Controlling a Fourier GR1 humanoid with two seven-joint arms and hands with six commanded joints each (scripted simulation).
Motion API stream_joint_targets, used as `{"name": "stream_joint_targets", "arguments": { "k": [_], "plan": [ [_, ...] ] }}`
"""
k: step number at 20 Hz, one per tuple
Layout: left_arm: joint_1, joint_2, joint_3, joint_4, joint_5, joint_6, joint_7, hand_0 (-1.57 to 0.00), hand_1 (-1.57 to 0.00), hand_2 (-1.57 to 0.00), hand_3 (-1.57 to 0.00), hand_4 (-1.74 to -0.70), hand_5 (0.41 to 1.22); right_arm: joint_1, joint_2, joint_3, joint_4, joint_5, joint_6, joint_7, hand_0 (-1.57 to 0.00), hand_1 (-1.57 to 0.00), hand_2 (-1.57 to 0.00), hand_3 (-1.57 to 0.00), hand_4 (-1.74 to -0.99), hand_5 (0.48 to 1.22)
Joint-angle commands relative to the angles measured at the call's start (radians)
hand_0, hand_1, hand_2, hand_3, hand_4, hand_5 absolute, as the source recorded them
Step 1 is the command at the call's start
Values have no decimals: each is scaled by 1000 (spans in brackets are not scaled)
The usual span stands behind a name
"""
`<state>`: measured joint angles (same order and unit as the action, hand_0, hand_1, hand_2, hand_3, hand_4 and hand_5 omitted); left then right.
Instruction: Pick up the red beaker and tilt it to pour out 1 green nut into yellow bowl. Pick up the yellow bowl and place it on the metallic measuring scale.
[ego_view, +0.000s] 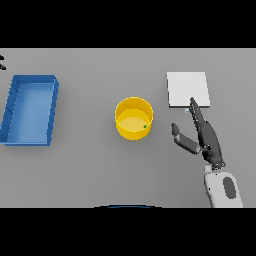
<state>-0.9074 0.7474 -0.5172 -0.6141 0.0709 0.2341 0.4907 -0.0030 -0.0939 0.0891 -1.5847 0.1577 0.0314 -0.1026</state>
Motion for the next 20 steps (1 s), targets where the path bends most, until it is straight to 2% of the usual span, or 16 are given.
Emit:
{"name": "stream_joint_targets", "arguments": {
  "k": [1,2,3,5,6,8,9,10,12,14,15,17,20],
  "plan": [
    [23,5,-2,-55,6,22,41,-1571,-1571,-1571,-1326,-1738,1190,0,10,4,-4,0,-3,4,1,1,1,1,-1332,723],
    [43,10,-7,-102,10,34,77,-1571,-1571,-1571,-1319,-1737,1146,-3,9,1,0,2,-8,14,1,1,1,1,-1335,725],
    [68,19,-8,-146,16,44,88,-1571,-1571,-1571,-1369,-1682,1106,-18,8,-2,12,2,-8,26,1,1,1,1,-1336,727],
    [132,37,-13,-226,26,45,97,-1571,-1571,-1571,-1442,-1588,962,-20,8,0,18,9,-13,10,1,1,1,1,-1326,728],
    [156,45,-14,-264,29,45,114,-1571,-1571,-1571,-1273,-1502,896,-13,9,2,8,6,-10,-1,1,1,1,1,-1326,730],
    [192,59,-12,-325,53,25,119,-1571,-1571,-1571,-935,-1253,810,-12,8,4,13,11,-11,2,1,1,1,1,-1327,730],
    [214,61,-3,-361,80,17,96,-1571,-1520,-1410,-852,-1135,779,-12,14,11,9,16,-13,6,1,1,1,1,-1325,731],
    [237,70,12,-397,116,-4,82,-1437,-1291,-1163,-715,-1046,757,-3,6,10,-5,16,-10,-3,1,1,1,1,-1320,731],
    [262,103,30,-463,168,-48,82,-982,-830,-747,-464,-922,716,1,11,10,-11,13,-14,7,1,1,1,1,-1321,727],
    [262,124,22,-488,181,-90,90,-628,-531,-478,-297,-851,688,-2,11,7,0,16,-19,23,1,1,1,1,-1321,725],
    [266,127,16,-487,180,-106,85,-502,-425,-382,-237,-830,678,5,8,8,-5,11,-11,16,1,1,1,1,-1318,725],
    [248,125,-14,-478,162,-130,119,-321,-271,-244,-151,-794,659,8,5,9,-7,12,-8,6,1,1,1,1,-1315,724],
    [240,128,-26,-465,157,-139,119,-164,-138,-124,-77,-775,655,7,2,8,-8,19,-14,8,1,1,1,1,-1307,717]
  ]
}}
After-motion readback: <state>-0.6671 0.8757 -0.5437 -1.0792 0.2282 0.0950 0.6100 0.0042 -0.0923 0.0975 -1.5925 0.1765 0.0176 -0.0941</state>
